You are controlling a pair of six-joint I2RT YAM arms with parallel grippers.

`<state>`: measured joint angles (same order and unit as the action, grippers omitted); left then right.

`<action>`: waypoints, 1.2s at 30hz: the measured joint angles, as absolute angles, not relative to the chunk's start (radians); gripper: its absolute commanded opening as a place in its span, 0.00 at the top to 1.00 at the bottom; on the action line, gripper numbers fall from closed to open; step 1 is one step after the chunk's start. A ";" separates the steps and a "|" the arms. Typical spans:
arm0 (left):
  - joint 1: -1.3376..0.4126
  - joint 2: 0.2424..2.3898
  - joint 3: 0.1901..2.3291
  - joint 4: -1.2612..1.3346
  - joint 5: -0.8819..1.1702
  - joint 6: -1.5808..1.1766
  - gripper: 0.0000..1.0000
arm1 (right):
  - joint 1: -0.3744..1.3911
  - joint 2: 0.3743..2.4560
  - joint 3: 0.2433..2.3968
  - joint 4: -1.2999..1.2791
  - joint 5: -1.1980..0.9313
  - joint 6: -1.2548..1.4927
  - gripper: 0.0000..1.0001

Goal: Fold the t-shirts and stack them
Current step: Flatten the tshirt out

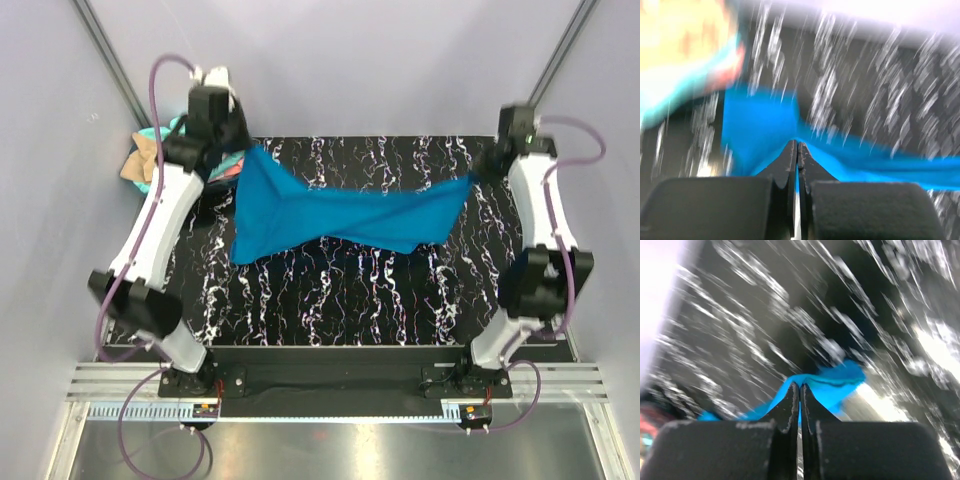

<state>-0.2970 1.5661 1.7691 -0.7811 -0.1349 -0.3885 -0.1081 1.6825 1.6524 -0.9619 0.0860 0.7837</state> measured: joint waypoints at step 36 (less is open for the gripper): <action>-0.059 1.832 2.421 -0.002 0.273 -0.507 1.00 | -0.241 1.657 2.107 -0.512 -0.067 0.789 1.00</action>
<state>-0.0586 1.8317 2.4210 -0.0021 0.2729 -0.5072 -0.2405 1.6569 2.1075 -0.5117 -0.0666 0.7887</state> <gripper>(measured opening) 0.012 0.012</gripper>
